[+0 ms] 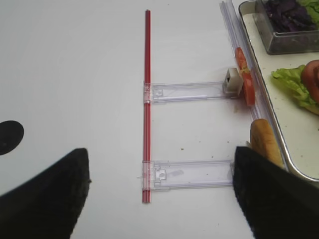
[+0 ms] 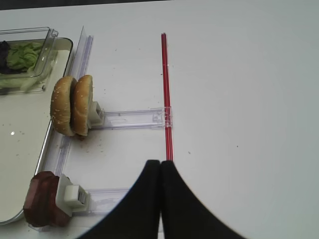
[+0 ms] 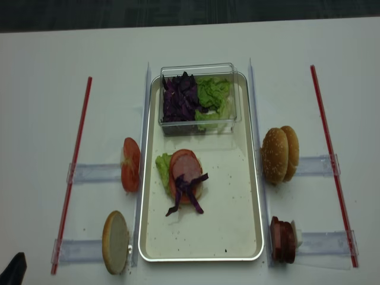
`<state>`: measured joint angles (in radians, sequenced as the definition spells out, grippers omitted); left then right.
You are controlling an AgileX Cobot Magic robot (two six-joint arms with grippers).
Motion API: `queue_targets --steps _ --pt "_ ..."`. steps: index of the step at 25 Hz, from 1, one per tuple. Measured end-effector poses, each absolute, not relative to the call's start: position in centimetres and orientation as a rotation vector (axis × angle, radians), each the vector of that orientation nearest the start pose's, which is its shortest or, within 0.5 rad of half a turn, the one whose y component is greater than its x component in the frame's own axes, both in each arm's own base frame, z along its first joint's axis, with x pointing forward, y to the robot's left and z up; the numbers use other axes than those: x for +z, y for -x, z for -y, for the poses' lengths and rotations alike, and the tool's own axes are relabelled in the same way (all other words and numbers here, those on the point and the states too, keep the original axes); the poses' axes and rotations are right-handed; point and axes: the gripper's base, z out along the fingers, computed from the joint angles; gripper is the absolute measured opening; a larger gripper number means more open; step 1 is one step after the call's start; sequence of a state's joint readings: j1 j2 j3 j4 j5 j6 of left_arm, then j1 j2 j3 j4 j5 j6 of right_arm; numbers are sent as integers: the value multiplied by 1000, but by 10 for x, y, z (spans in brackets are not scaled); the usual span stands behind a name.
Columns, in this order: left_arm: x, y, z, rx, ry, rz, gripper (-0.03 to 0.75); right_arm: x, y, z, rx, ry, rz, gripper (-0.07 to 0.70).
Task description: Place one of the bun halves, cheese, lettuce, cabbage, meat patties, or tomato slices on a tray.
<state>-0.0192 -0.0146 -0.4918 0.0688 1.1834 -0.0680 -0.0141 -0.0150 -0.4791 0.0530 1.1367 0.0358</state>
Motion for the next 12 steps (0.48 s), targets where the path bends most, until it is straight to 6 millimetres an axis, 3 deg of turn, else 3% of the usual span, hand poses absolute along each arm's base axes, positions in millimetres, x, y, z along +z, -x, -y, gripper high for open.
queue_targets --steps 12 --pt "265 12 -6 21 78 -2157 545 265 8 -4 77 -48 -2125 36"
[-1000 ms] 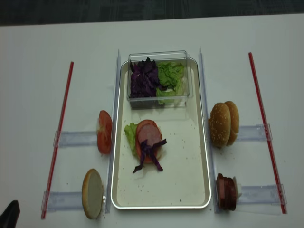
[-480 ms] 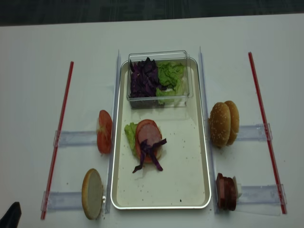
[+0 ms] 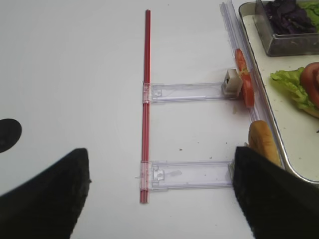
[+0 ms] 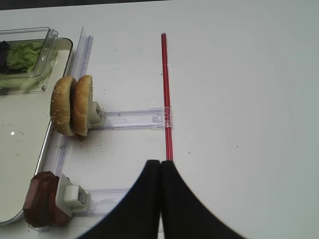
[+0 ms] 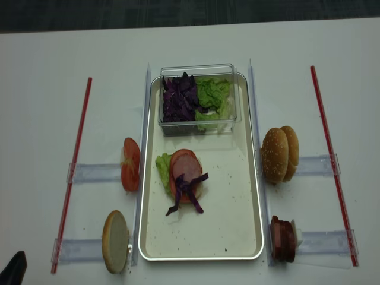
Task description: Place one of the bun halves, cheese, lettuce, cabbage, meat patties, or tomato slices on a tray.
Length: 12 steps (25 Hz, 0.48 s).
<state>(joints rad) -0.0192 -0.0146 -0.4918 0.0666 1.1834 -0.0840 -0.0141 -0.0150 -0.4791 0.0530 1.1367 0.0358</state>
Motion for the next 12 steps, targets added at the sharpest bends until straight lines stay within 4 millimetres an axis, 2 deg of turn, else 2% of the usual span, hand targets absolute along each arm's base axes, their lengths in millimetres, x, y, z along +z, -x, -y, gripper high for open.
queue_targets --steps 12 --pt "265 12 -6 21 80 -2157 545 265 8 -4 77 -48 -2125 36"
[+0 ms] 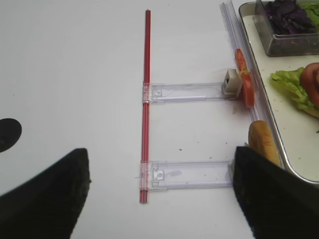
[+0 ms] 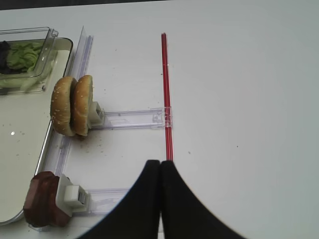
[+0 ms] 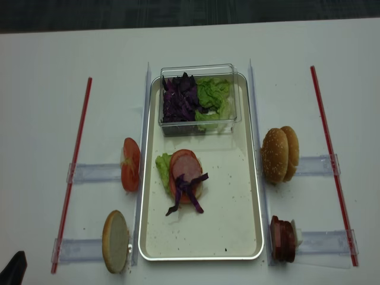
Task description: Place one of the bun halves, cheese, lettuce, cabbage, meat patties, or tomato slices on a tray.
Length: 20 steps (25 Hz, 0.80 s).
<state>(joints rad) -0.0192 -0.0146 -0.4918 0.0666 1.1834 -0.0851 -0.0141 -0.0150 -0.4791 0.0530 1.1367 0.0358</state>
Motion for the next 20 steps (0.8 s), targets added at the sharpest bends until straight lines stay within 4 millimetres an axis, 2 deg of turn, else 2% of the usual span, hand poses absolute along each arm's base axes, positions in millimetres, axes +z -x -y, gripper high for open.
queue_targets --steps 20 --pt "265 12 -6 21 80 -2157 545 265 8 -4 77 -48 -2125 36"
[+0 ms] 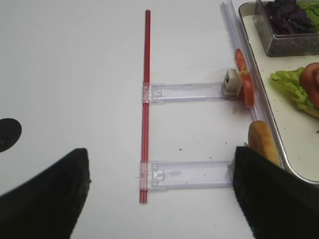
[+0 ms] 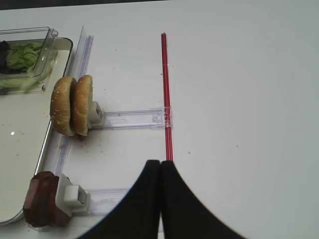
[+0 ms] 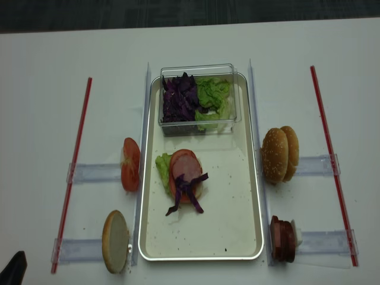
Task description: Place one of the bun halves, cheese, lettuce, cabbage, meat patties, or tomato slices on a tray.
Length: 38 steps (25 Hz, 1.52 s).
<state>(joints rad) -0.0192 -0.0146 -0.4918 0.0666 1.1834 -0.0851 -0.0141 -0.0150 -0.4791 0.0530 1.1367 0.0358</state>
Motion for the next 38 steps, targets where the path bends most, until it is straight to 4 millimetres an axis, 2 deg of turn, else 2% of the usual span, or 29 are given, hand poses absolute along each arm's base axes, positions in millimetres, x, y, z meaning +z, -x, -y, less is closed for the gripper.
queue_targets --steps 38 --pt "265 12 -6 21 80 -2157 545 265 8 -4 77 -48 -2125 36"
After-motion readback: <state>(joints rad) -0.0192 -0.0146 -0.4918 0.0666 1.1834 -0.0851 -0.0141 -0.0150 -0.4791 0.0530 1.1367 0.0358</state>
